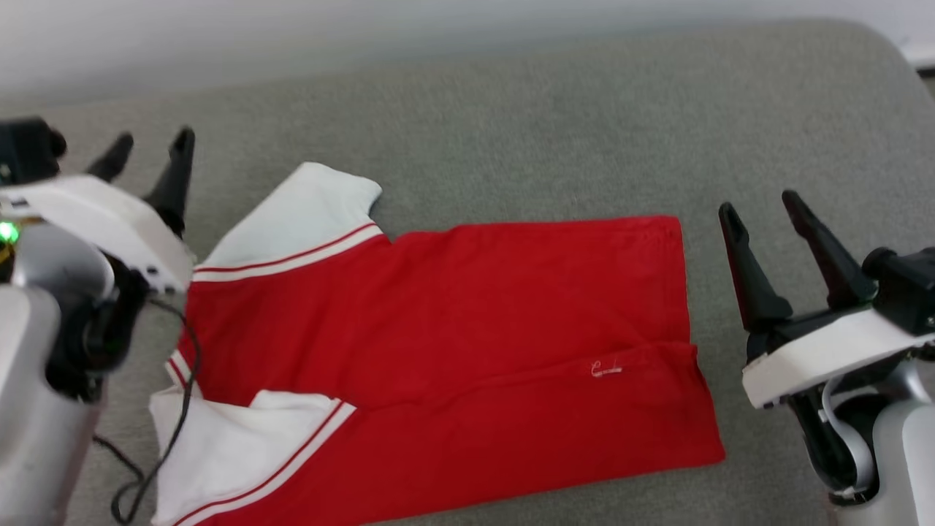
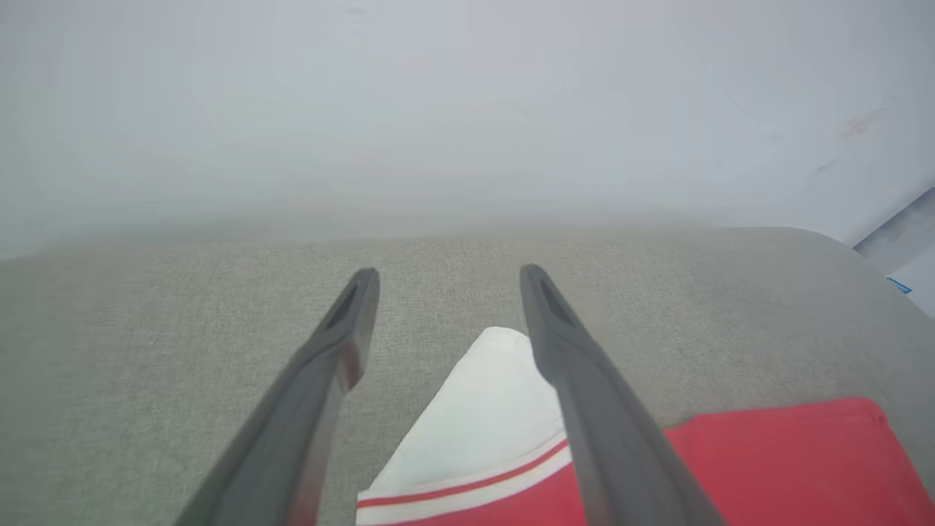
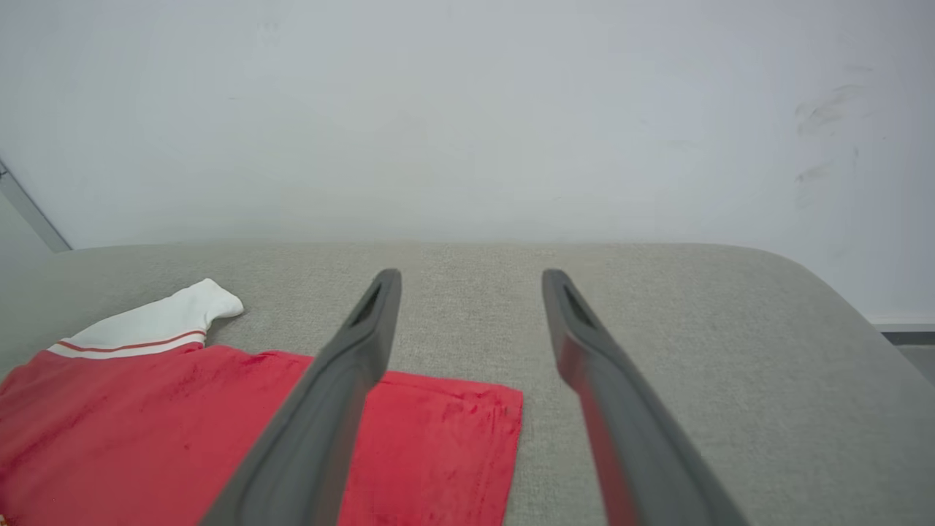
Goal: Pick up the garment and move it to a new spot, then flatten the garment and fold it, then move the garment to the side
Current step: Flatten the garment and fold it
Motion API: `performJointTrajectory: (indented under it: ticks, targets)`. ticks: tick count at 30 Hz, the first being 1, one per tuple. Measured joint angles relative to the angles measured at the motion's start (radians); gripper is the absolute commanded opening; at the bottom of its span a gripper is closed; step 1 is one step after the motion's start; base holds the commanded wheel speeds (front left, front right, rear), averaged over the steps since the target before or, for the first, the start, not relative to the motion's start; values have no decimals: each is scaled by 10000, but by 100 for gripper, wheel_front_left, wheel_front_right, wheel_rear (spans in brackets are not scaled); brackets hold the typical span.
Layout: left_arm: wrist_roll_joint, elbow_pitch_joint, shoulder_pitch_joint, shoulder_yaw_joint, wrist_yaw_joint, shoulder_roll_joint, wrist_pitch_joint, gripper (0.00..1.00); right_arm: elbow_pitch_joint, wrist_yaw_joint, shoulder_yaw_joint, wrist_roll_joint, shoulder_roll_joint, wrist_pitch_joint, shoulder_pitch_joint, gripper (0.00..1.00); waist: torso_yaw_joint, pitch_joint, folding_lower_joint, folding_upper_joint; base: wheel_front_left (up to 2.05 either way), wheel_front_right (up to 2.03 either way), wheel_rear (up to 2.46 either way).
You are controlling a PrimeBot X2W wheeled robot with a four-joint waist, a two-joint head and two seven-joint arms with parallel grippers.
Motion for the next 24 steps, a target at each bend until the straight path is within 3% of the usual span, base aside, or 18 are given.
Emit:
performJointTrajectory:
  ticks: [5,12,18,24]
  targets:
    - [31,514,-1700,-290,-403,236,1141,100,-196,0,176,-48,219,-217,-461,100,-403,1060,1,0,0,0,0]
    - [-765,1252,-3533,-1057,-1239,913,4600,100,-38,0,299,-17,431,-395,-688,100,-1206,2069,1,0,0,0,0]
    - [-811,2002,-4061,-1753,-1099,1461,6999,100,240,0,451,82,531,-464,-771,100,-1785,2601,1,0,0,0,0]
    - [-972,2504,-4190,-1833,-619,1678,8071,100,391,0,518,244,594,-453,-849,100,-2127,2886,-1,0,0,0,0]
